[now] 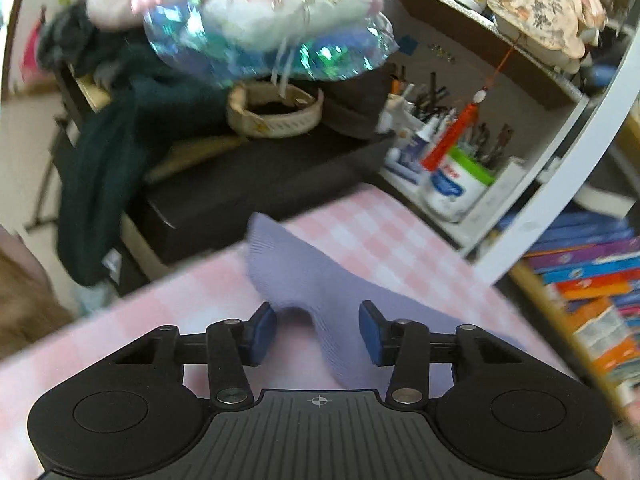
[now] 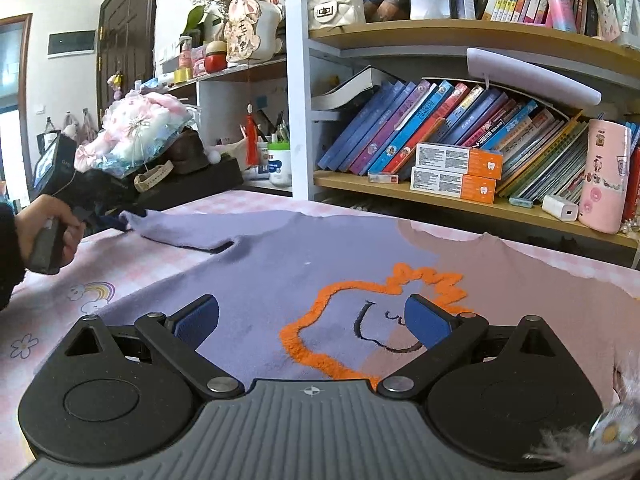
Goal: Fold clothes
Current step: 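Move the open left gripper to the lavender sleeve cuff, then close the left gripper on the lavender sleeve cuff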
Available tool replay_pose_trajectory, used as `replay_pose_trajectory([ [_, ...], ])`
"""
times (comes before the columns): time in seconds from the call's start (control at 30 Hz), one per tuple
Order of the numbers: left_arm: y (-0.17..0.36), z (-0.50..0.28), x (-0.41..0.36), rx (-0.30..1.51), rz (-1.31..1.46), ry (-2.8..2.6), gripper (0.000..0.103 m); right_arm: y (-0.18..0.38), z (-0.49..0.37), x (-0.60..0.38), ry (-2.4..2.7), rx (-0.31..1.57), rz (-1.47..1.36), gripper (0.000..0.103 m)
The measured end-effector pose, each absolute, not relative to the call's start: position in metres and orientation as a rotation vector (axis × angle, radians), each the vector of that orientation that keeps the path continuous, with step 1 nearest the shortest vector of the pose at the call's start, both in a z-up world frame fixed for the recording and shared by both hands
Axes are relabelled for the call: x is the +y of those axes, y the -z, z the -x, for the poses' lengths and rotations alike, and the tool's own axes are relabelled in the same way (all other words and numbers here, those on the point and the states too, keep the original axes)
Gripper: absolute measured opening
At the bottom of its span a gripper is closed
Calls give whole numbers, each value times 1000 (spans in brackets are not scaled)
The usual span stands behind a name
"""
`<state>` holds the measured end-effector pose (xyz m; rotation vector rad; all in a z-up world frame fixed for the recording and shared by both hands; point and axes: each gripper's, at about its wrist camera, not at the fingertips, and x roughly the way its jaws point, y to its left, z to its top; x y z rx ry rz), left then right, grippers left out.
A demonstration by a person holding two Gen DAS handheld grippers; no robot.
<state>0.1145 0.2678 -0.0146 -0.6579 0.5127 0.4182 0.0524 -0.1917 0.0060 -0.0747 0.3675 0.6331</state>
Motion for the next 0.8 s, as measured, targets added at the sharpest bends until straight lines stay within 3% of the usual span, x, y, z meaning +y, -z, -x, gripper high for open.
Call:
replay_pose_trajectory([
  [0.37,20,-124,279,471,741,-425,43,-6,-54,-196,-600,384,65,100],
  [0.57,24,-120,294,456,771,-447,25,-8,-46,-214,-470,404,105,100],
  [0.67,26,-120,298,463,763,-447,5,-9,-36,-232,-413,415,125,100],
  [0.8,15,-118,290,441,712,-403,3,-4,-23,-249,-358,445,160,99],
])
